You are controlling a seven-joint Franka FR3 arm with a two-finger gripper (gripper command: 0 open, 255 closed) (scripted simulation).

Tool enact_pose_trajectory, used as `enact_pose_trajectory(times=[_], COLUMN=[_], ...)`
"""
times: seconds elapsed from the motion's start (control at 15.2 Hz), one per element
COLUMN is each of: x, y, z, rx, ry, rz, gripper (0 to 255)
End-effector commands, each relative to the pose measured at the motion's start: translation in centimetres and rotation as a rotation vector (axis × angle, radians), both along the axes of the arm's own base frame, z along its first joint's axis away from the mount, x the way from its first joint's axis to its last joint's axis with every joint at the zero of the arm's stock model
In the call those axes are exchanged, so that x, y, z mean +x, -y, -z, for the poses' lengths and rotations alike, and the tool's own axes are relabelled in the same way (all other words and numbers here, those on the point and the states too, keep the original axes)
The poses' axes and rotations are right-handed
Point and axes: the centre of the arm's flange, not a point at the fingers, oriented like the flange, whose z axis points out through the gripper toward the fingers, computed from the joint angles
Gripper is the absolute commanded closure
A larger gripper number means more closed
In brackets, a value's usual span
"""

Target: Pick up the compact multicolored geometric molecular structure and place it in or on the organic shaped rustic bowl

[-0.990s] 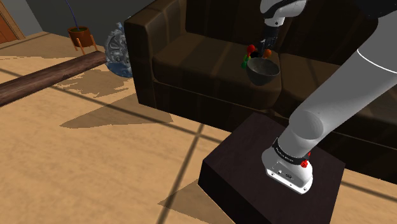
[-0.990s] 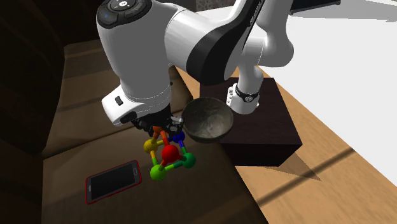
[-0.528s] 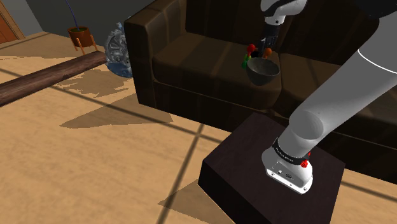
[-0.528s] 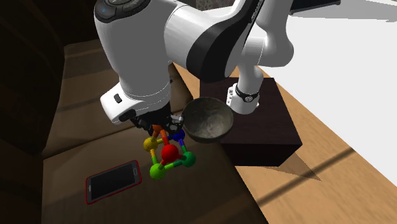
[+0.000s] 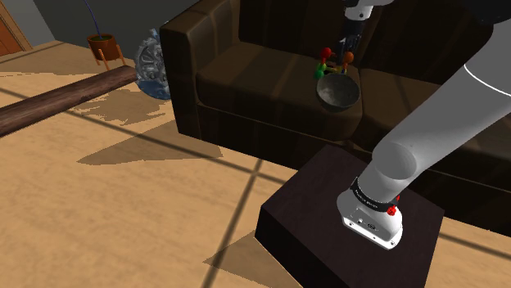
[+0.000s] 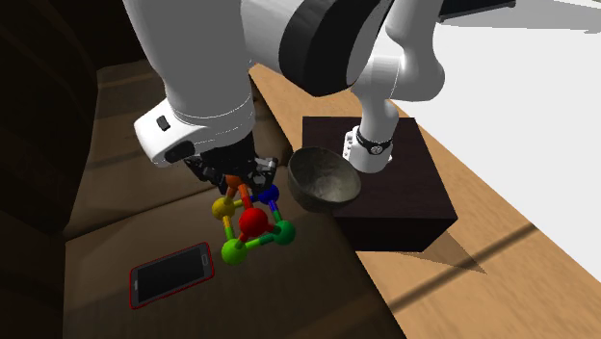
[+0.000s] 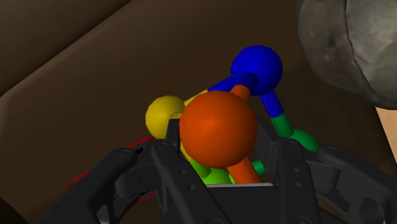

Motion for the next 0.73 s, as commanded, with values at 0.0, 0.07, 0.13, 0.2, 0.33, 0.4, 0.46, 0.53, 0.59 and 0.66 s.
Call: enact_pose_trajectory(times=[0.0,0.07,0.13,0.2,0.33,0.4,0.46,0.53,0.59,0.66], x=[-0.1,-0.1,-0.1,-0.1,-0.1,-0.1,-0.1,-0.1,-0.1,-0.1], y=[0.0,0.0,0.0,0.0,0.0,0.0,0.0,0.0,0.0,0.0], z=[-1.1,-1.6,-2.1,-2.7,-3.7,-4.3,-4.8,-5.3,-5.8,-6.4], rx=[0.0,0.0,0.0,0.0,0.0,0.0,0.0,0.0,0.0,0.0], ry=[0.0,0.0,0.0,0.0,0.0,0.0,0.0,0.0,0.0,0.0], rz=[0.0,0.0,0.0,0.0,0.0,0.0,0.0,0.0,0.0,0.0], gripper=[255,255,255,255,255,255,255,255,255,255])
